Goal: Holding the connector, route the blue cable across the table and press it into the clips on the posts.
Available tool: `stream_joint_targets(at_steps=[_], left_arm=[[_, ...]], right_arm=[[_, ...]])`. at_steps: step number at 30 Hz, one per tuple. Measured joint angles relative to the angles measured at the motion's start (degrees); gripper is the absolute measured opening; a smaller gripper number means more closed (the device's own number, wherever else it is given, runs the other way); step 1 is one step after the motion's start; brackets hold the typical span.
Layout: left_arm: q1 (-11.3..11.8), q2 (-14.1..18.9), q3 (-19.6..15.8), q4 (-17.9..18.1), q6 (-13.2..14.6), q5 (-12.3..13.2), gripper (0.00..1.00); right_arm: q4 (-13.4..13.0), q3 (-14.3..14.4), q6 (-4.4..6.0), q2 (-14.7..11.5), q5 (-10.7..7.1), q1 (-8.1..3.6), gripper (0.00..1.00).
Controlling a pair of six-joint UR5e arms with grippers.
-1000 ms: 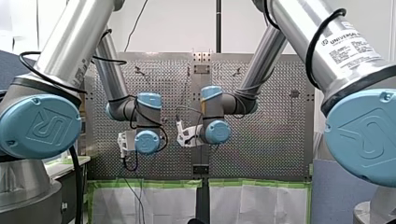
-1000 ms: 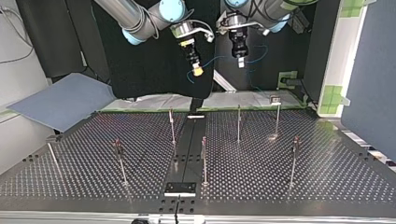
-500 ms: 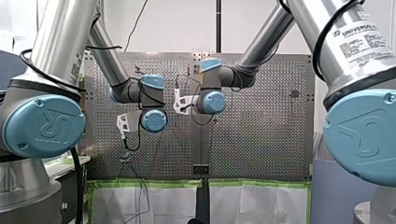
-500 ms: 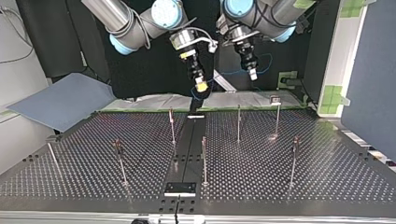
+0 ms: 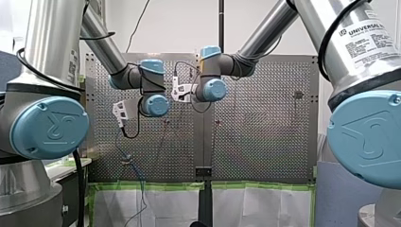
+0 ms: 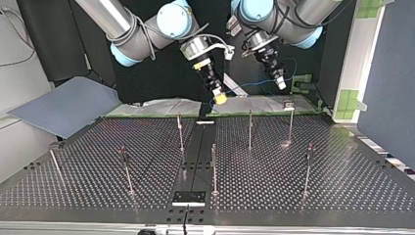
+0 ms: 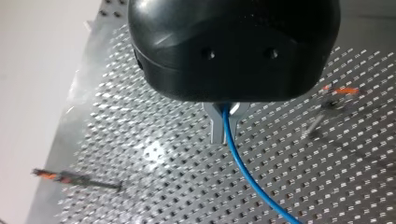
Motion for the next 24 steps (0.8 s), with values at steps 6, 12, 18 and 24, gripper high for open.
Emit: stream_joint_targets(at_steps=[6, 12, 18, 24], left_arm=[[1.61, 2.70, 1.73, -2.71, -0.05, 1.75, 0.00], [3.40, 5.70, 2.76, -5.70, 0.21, 3.61, 0.00], [4.86, 8.72, 3.38, -8.74, 0.62, 6.49, 0.00], [6.17, 11.46, 3.76, -11.45, 0.74, 9.08, 0.00]], right_arm=[[3.16, -3.14, 0.35, 1.93, -1.07, 0.00, 0.00], [5.05, -5.97, 0.85, 2.39, -2.09, -0.08, 0.00], [7.64, -8.93, 1.31, 2.41, -2.74, -0.09, 0.00], [10.39, -11.77, 1.64, 2.42, -3.66, -0.09, 0.00]])
